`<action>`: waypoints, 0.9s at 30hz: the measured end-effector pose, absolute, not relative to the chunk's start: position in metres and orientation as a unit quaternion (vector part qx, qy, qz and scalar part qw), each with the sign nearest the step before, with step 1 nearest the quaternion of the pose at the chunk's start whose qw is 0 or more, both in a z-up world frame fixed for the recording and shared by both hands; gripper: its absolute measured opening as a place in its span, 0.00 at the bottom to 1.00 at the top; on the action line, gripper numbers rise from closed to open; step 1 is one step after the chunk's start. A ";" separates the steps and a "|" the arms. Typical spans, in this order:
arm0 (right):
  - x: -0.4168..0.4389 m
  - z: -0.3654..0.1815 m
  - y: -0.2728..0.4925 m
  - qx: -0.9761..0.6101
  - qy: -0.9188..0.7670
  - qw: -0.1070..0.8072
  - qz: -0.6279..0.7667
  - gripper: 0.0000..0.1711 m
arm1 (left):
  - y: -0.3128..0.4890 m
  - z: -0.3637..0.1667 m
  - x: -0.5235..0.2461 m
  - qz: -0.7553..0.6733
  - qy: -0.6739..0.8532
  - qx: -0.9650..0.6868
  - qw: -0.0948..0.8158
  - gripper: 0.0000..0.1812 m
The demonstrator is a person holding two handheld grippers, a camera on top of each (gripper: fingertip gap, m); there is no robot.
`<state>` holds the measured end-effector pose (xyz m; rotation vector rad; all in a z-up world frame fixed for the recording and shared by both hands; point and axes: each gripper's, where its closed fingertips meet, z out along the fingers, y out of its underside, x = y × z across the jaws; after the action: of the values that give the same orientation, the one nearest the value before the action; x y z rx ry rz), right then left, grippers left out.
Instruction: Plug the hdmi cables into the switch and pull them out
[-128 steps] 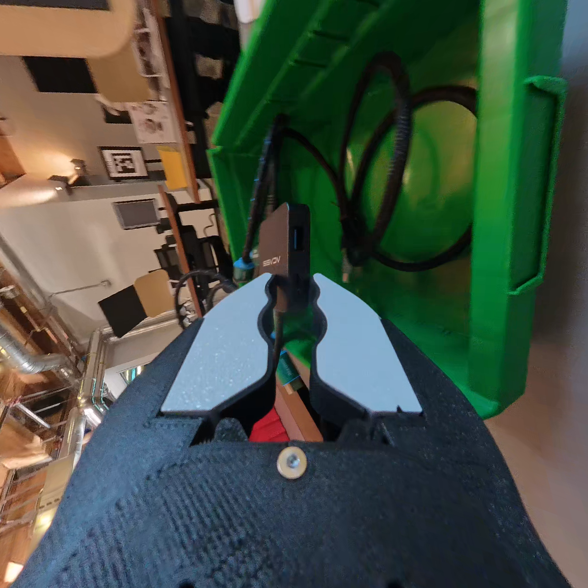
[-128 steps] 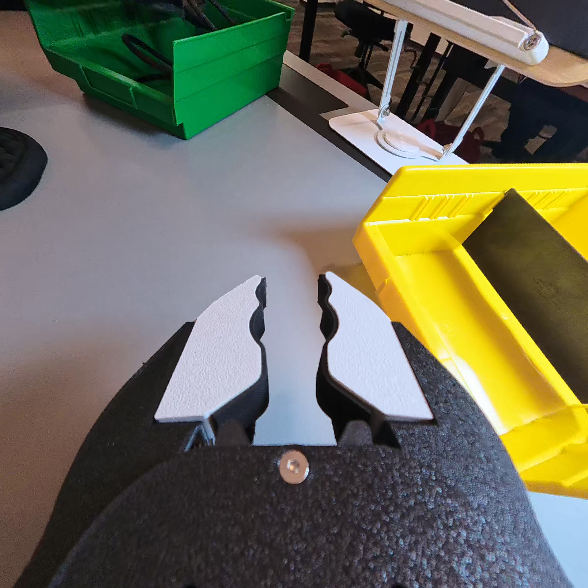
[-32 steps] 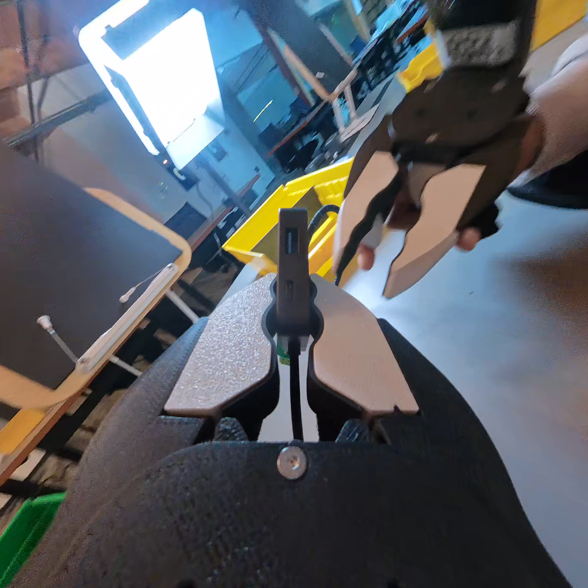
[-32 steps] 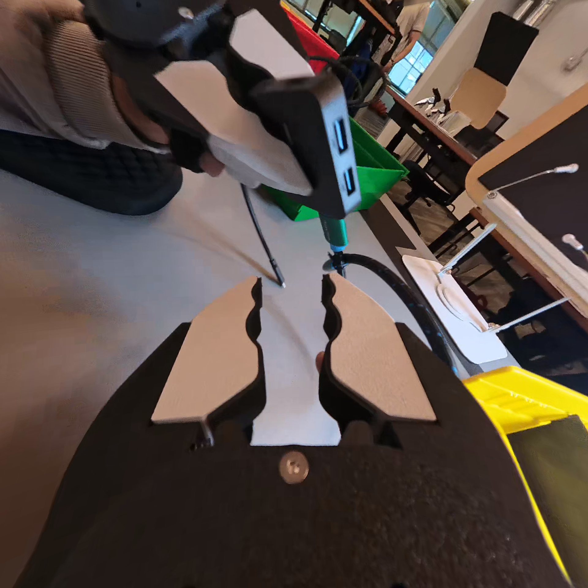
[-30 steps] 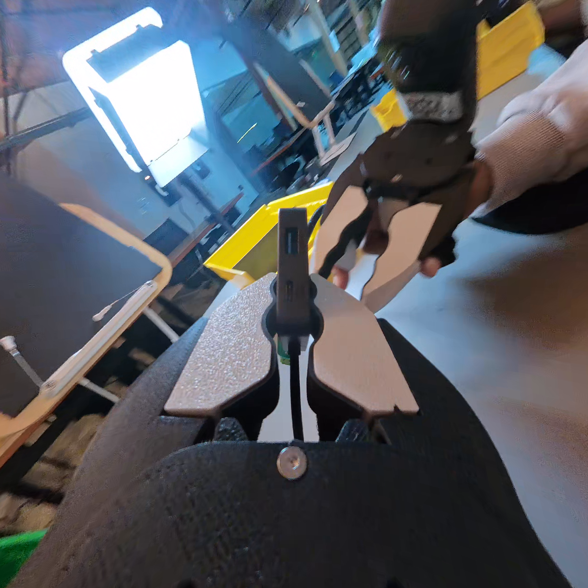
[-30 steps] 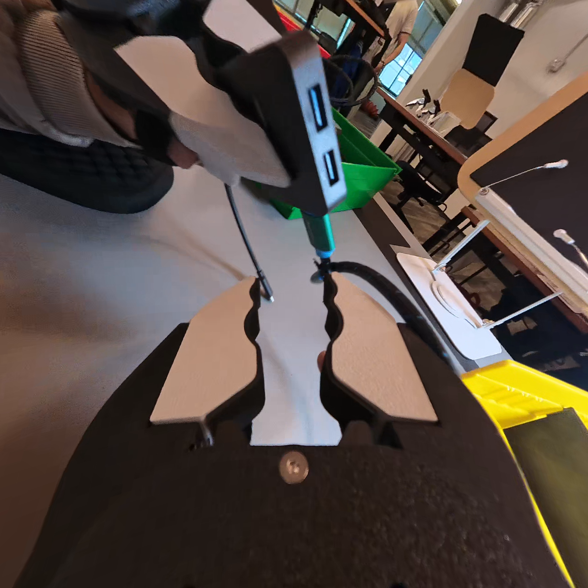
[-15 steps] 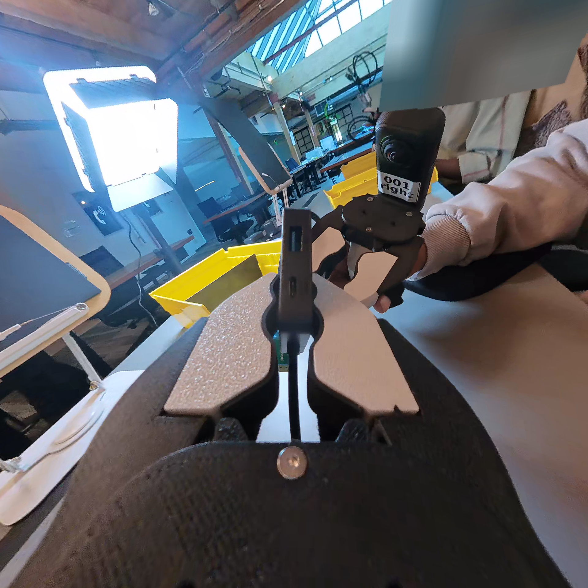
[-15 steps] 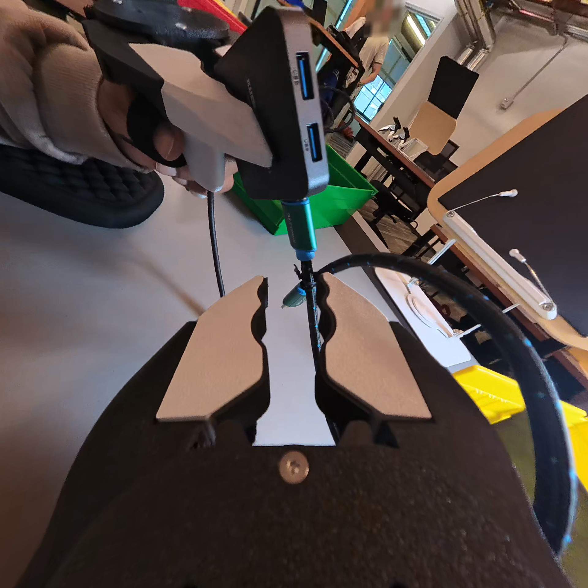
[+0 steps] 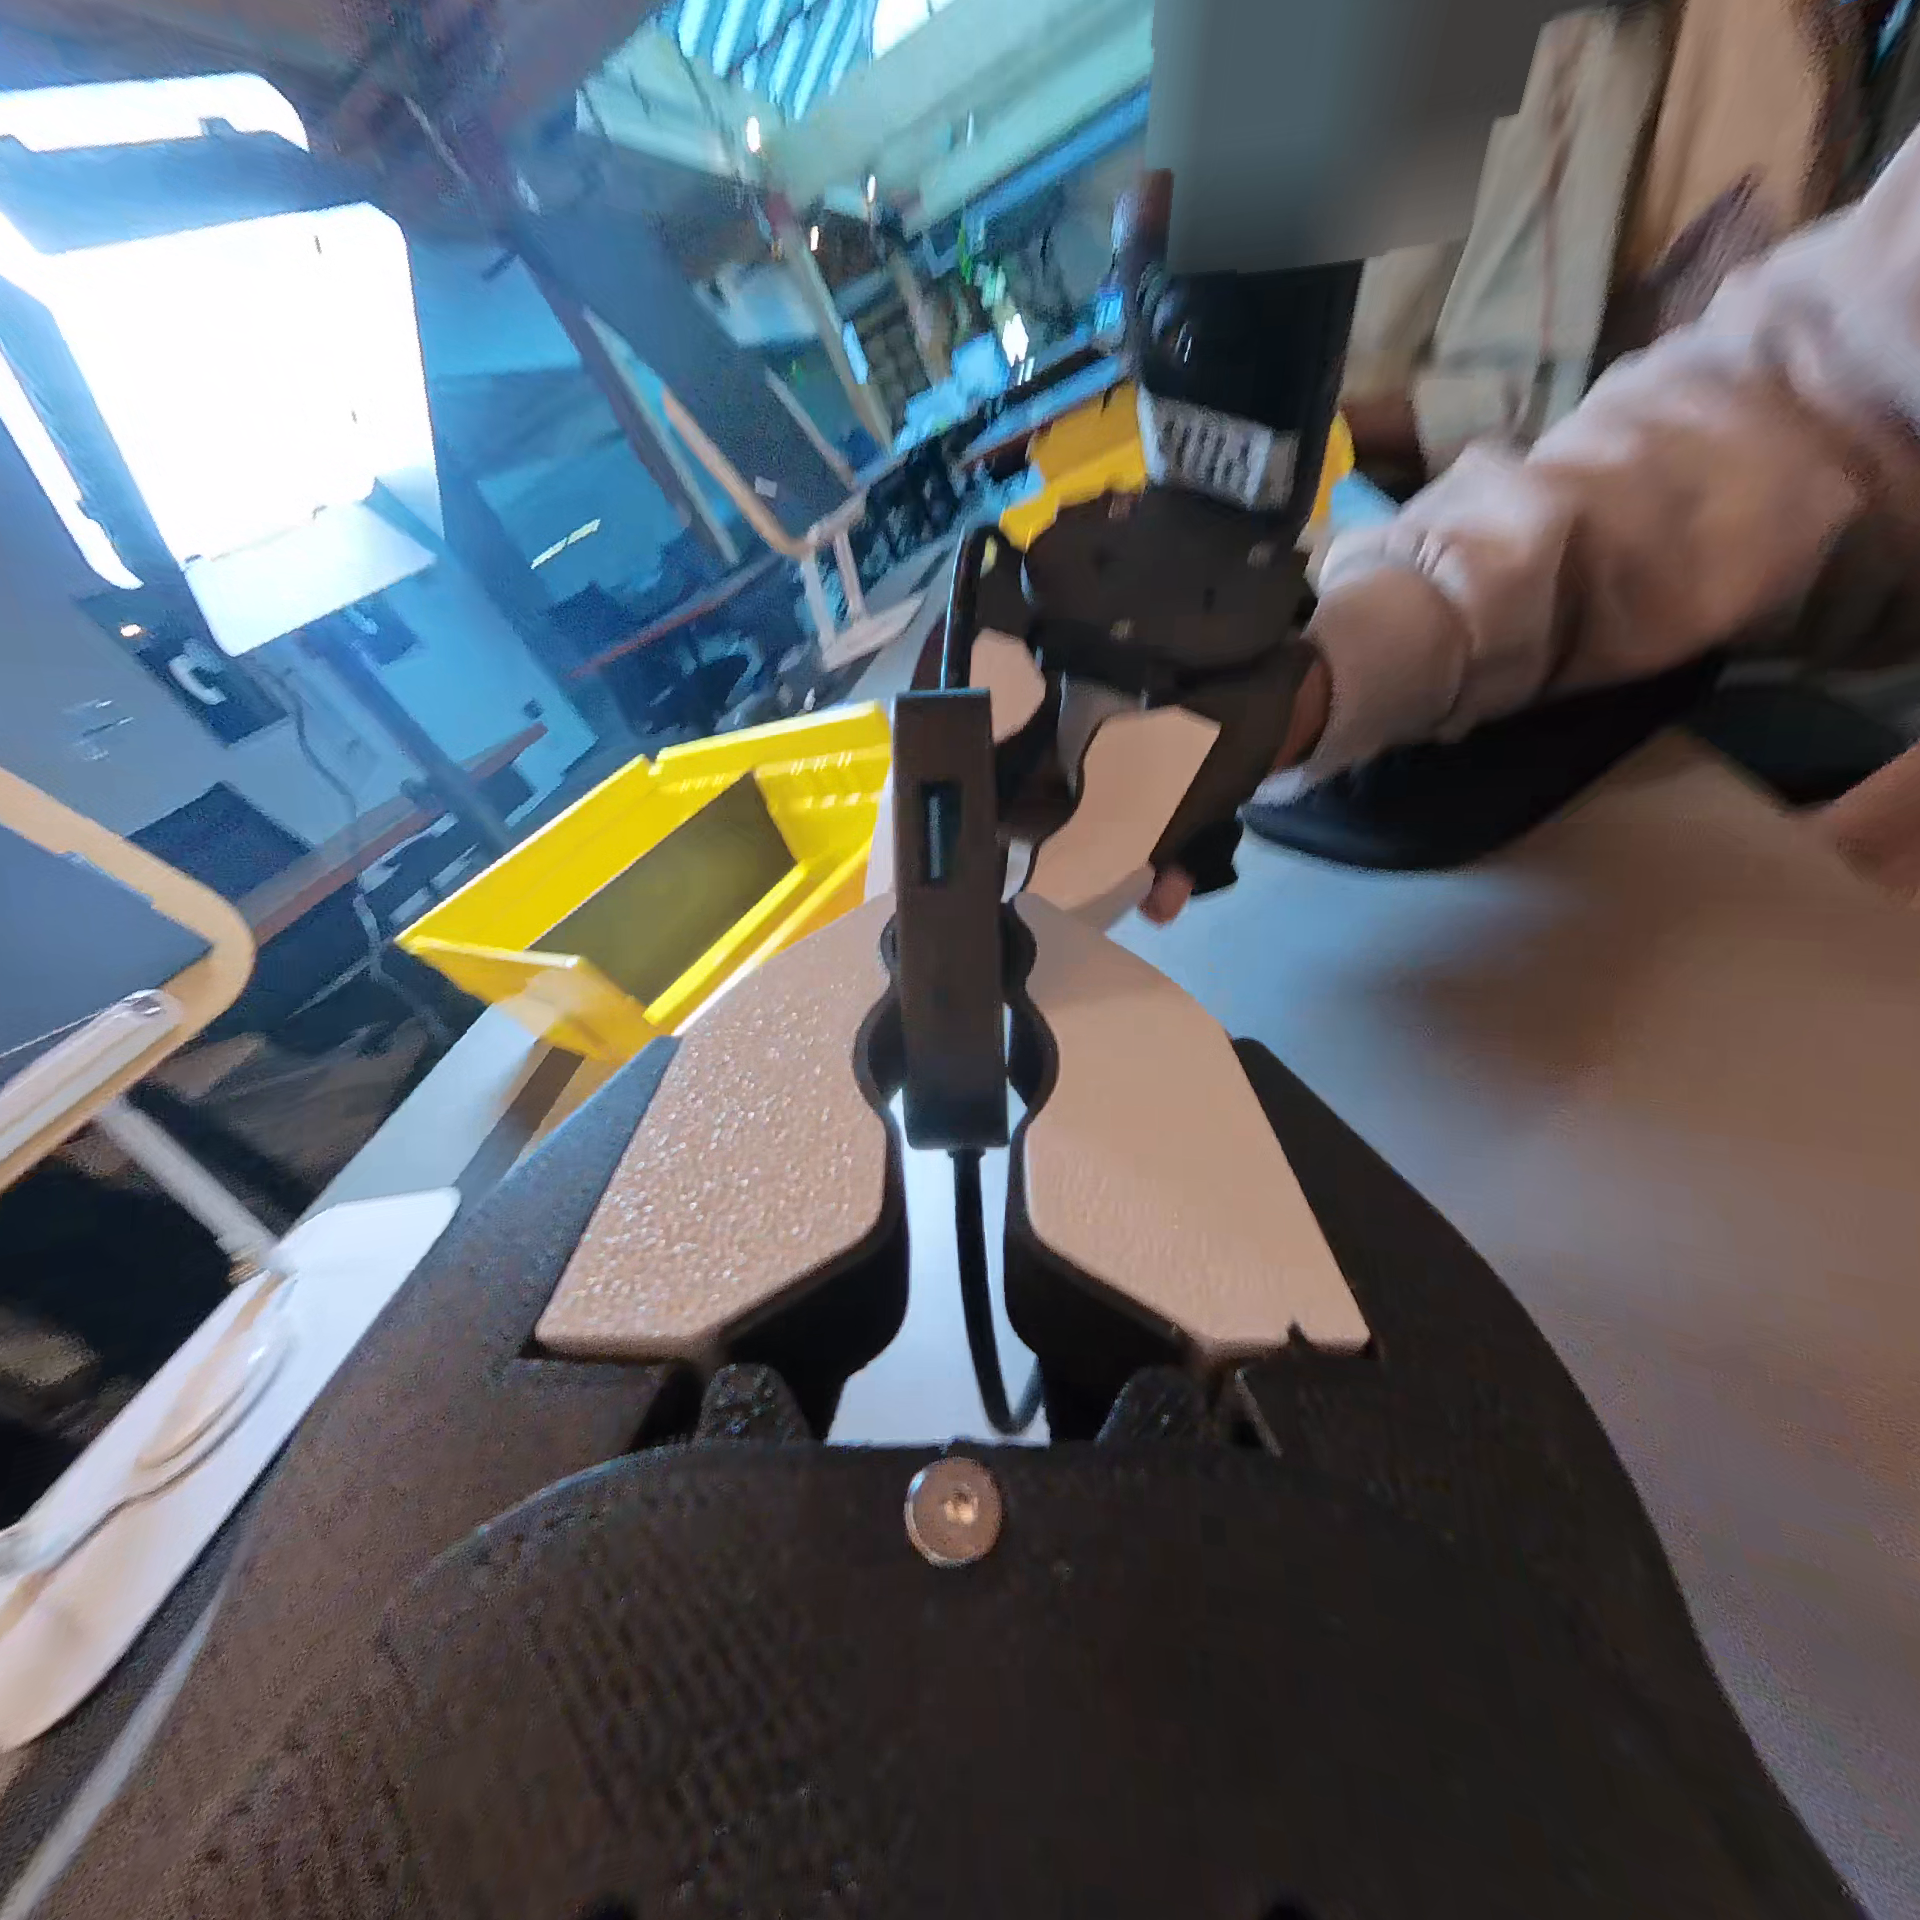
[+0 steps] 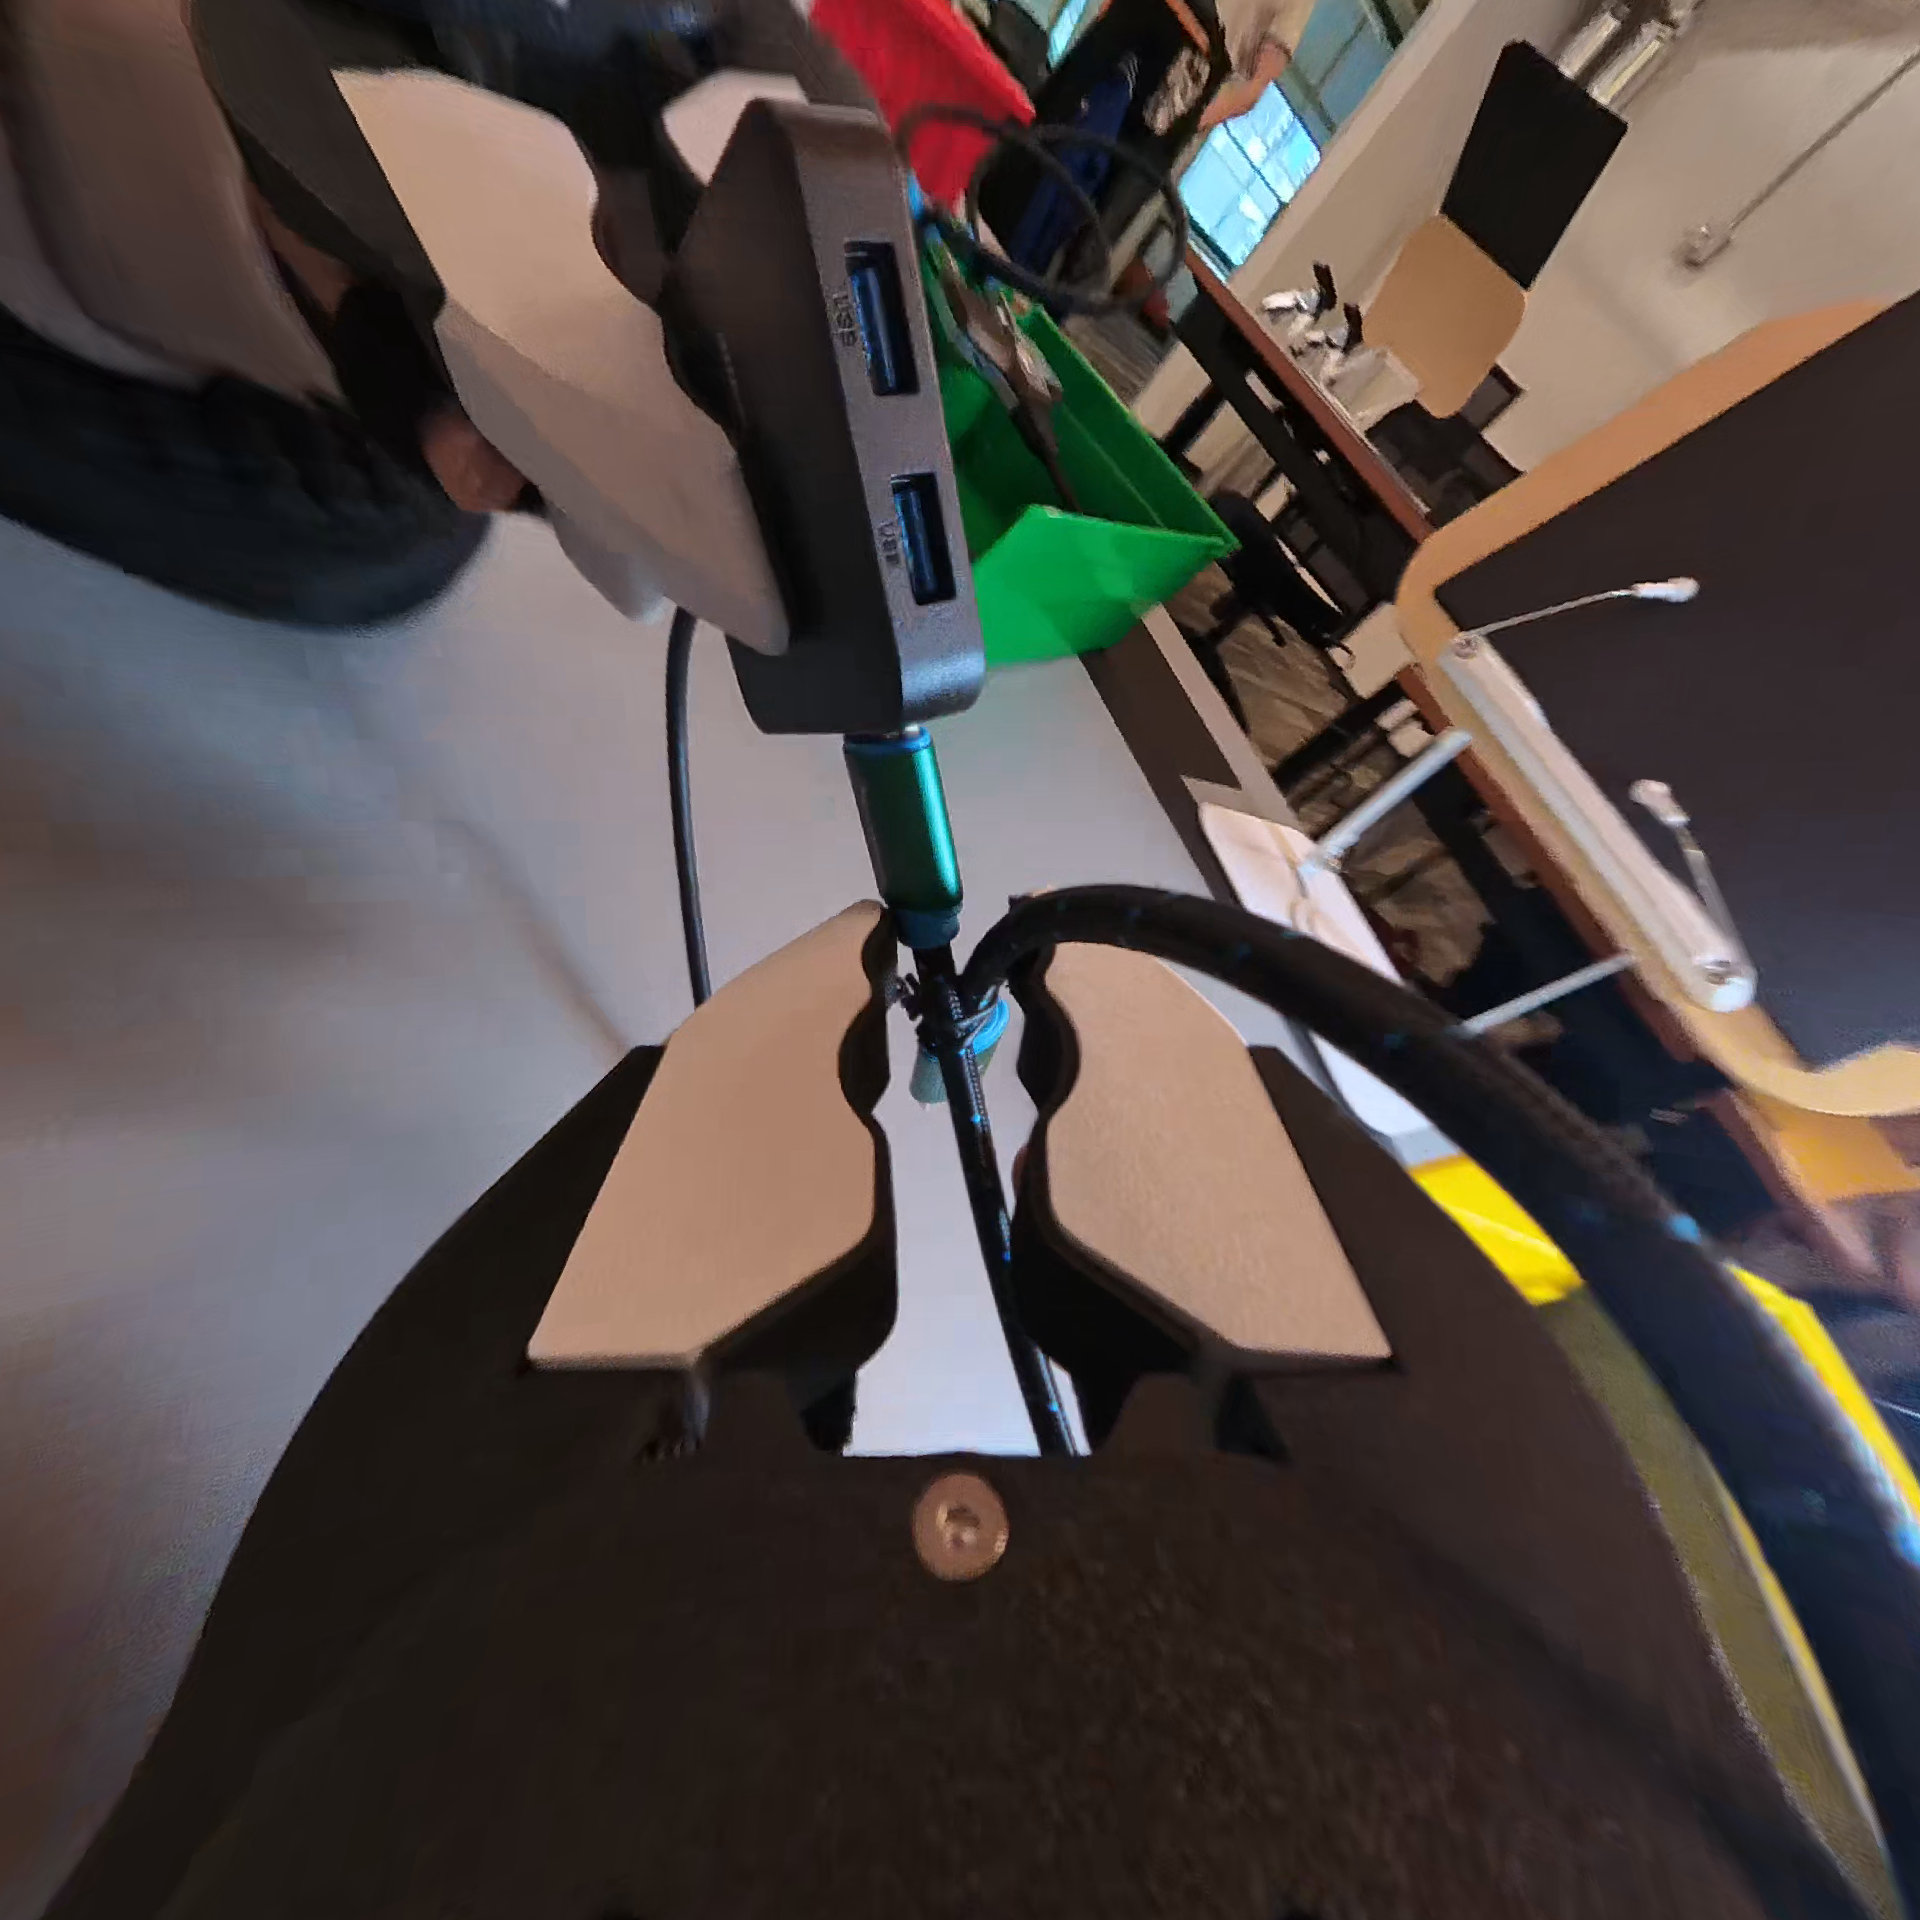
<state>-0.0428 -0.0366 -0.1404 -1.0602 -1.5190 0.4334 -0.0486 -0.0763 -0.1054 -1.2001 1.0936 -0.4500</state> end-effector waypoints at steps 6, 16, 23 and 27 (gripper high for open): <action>-0.031 -0.154 -0.013 -0.384 -0.693 0.607 -0.061 0.12 | -0.051 -0.156 -0.056 0.024 0.565 -0.559 0.607 0.12; -0.039 -0.157 -0.017 -0.349 -0.720 0.594 -0.084 0.10 | -0.045 -0.161 -0.060 0.137 0.600 -0.545 0.569 0.09; 0.007 -0.155 0.047 -0.459 -0.677 0.567 -0.097 0.09 | -0.032 -0.113 -0.122 0.087 0.470 -0.605 0.637 0.08; 0.005 -0.145 0.042 -0.493 -0.660 0.565 -0.050 0.09 | -0.027 -0.118 -0.127 0.047 0.445 -0.617 0.647 0.08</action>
<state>0.0045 0.0415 -0.1449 -1.1592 -1.5521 -0.1174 -0.1268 -0.0268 -0.1177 -1.4036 1.0131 0.1062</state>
